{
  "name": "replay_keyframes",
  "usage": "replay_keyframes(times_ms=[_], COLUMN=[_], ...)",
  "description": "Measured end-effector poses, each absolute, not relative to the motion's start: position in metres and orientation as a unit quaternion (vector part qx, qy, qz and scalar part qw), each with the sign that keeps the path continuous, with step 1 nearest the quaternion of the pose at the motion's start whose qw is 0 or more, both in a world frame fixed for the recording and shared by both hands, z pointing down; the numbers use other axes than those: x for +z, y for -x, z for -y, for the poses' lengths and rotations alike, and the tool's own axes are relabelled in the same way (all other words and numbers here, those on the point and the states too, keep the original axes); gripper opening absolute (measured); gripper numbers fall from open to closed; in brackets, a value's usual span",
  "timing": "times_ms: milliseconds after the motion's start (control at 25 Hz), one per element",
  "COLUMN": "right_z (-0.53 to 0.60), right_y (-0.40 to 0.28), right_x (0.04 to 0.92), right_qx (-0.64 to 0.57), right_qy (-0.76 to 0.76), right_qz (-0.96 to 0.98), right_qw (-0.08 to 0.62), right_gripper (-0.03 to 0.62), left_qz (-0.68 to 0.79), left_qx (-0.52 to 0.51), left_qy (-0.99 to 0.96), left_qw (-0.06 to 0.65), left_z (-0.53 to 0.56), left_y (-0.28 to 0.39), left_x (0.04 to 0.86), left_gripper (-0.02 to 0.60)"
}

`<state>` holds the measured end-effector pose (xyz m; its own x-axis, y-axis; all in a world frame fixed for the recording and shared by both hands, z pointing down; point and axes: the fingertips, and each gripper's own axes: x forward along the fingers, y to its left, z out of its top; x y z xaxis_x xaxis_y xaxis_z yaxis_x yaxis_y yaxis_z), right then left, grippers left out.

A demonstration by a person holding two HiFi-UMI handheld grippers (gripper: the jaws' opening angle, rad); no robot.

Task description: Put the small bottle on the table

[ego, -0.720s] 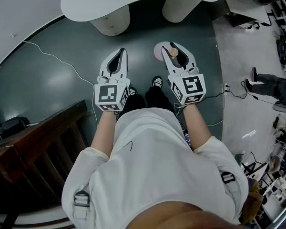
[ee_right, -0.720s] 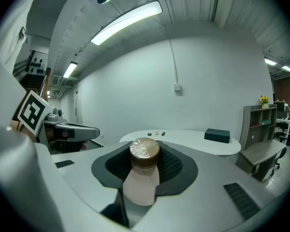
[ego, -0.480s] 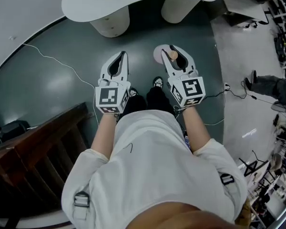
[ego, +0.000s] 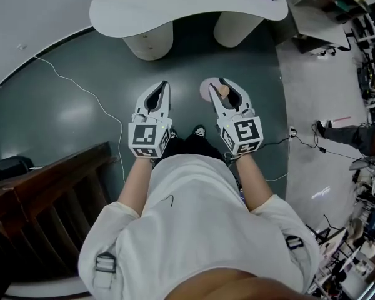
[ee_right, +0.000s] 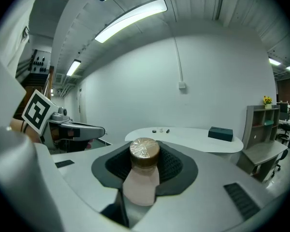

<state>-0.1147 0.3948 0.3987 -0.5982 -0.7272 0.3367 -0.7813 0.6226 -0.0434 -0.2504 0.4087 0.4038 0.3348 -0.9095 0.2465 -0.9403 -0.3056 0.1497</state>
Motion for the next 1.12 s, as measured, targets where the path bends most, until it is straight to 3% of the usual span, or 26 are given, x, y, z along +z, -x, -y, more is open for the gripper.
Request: replay_keyframes(times_ms=[400,1120], right_z=[-0.382,-0.354], right_y=[0.088,-0.033], right_x=[0.397,0.409], right_qx=[0.087,0.089], right_qy=[-0.419,-0.442], right_qz=[0.892,0.879], right_qw=[0.144,0.157], right_gripper=[0.122,0.121], left_qz=[0.566,0.548], left_qx=[0.068,0.078], left_qy=[-0.812,-0.822], left_qw=[0.129,0.138], left_z=[-0.392,-0.357], left_y=[0.214,0.100], left_x=[0.400,0.413], left_gripper=[0.012,0.012])
